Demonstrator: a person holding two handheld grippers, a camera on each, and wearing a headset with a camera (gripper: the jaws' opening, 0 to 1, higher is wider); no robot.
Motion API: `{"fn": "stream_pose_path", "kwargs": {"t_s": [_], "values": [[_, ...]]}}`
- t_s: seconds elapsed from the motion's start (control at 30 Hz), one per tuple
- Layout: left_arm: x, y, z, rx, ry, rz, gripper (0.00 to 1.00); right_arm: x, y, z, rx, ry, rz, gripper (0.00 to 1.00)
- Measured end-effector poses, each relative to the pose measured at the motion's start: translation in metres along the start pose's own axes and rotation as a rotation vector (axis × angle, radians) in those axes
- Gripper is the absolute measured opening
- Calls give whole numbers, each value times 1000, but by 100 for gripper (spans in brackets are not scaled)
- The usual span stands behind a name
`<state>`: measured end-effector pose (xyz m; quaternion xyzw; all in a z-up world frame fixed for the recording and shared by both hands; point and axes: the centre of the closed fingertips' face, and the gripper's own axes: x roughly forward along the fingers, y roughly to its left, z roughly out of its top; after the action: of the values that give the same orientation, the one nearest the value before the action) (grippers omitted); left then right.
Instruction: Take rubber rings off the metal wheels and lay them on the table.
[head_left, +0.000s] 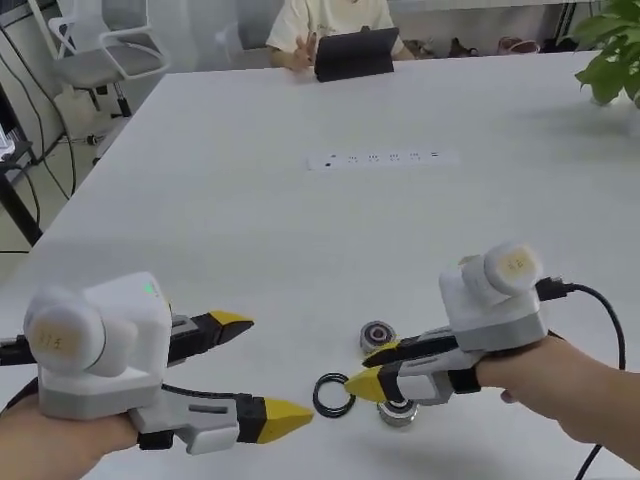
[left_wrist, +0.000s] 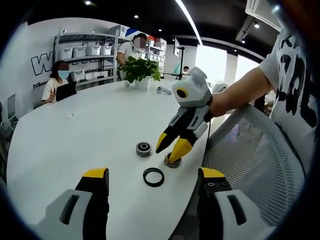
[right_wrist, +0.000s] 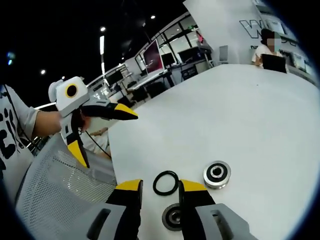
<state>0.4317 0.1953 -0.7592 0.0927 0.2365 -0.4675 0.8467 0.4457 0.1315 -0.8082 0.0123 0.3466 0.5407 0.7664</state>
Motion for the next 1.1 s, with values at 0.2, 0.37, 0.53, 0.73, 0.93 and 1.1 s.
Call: {"fn": "stream_pose_path", "kwargs": {"t_s": [0.2, 0.37, 0.53, 0.73, 0.93, 1.1], "values": [[-3, -2, 5, 7, -4, 5, 70, -15, 4, 8, -26, -28, -9, 36], [-5, -3, 8, 9, -7, 14, 70, -30, 4, 11, -95, -37, -37, 42], [-4, -5, 11, 5, -14, 24, 71, -45, 2, 15, -131, -64, -71, 47], [-6, -10, 15, 20, -17, 31, 71, -62, -1, 17, -177, -78, -114, 55], [-10, -9, 16, 14, -26, 49, 71, -80, -4, 12, -211, -86, -161, 62], [-14, -9, 19, 13, -37, 65, 72, -96, -7, 5, -240, -80, -197, 66]]}}
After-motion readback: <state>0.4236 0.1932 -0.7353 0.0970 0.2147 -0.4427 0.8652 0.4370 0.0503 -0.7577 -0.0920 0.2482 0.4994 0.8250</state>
